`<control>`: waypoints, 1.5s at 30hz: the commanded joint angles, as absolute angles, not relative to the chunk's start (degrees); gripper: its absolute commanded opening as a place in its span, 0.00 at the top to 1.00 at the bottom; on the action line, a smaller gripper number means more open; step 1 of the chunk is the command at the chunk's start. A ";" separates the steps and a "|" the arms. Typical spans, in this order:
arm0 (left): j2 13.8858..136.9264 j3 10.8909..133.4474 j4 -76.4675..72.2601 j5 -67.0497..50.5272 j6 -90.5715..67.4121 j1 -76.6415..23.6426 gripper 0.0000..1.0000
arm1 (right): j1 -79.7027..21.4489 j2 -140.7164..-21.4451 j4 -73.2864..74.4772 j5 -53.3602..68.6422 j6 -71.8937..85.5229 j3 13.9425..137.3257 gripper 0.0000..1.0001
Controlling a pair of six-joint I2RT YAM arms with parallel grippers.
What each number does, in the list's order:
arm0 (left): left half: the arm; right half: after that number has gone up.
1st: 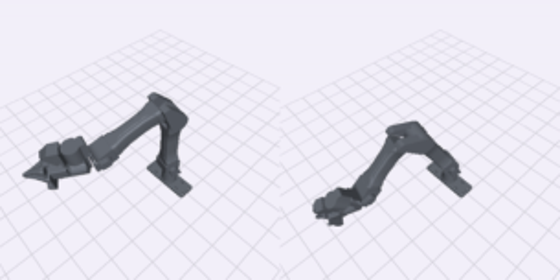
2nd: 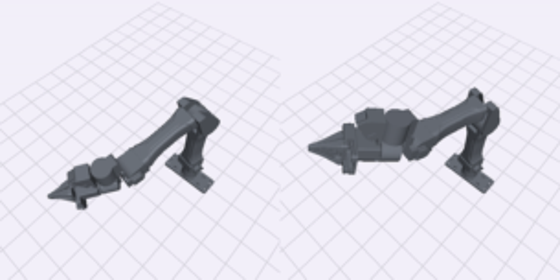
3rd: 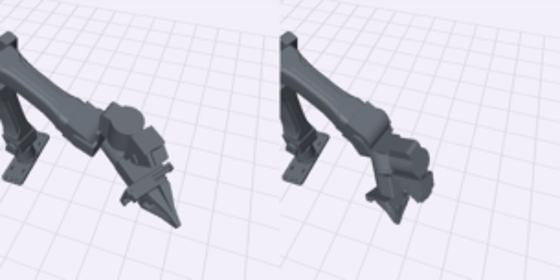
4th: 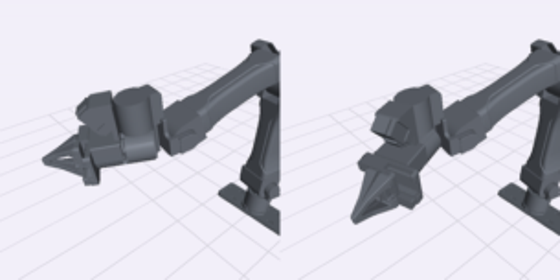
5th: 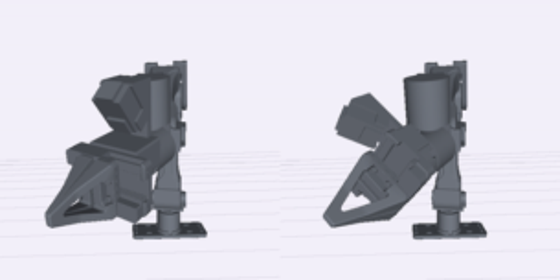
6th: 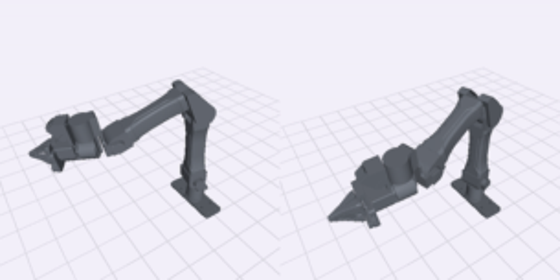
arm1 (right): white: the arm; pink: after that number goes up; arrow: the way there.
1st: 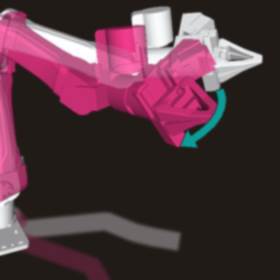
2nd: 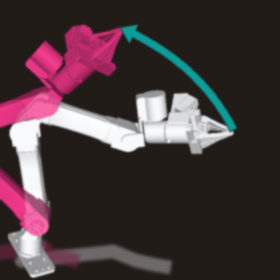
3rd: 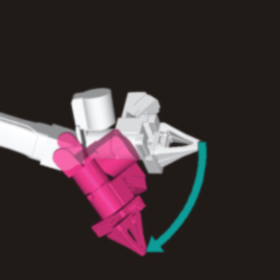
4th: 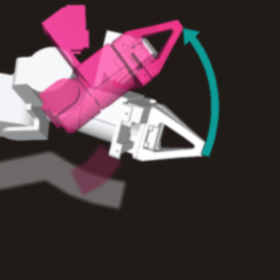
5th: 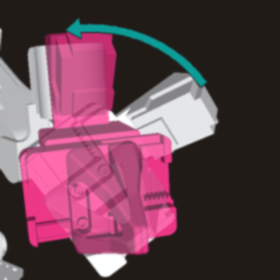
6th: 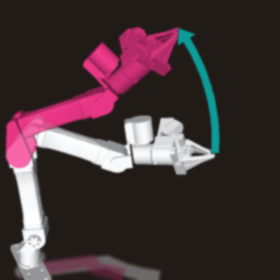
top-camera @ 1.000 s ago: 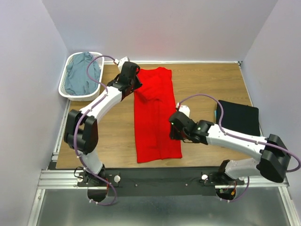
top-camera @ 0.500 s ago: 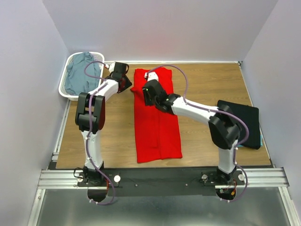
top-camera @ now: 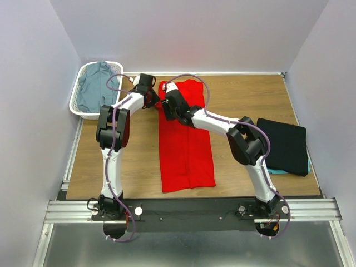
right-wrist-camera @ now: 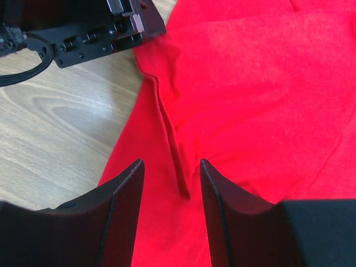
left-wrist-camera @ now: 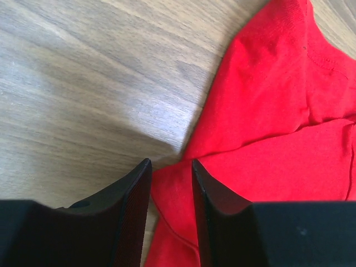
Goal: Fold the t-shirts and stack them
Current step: Fold the tshirt
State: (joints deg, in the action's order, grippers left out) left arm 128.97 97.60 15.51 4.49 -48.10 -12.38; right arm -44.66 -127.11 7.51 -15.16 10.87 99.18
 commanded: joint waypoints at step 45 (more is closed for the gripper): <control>126.38 94.12 12.39 3.16 -50.89 -13.10 0.92 | -44.91 -129.11 6.59 -16.35 11.51 101.34 0.78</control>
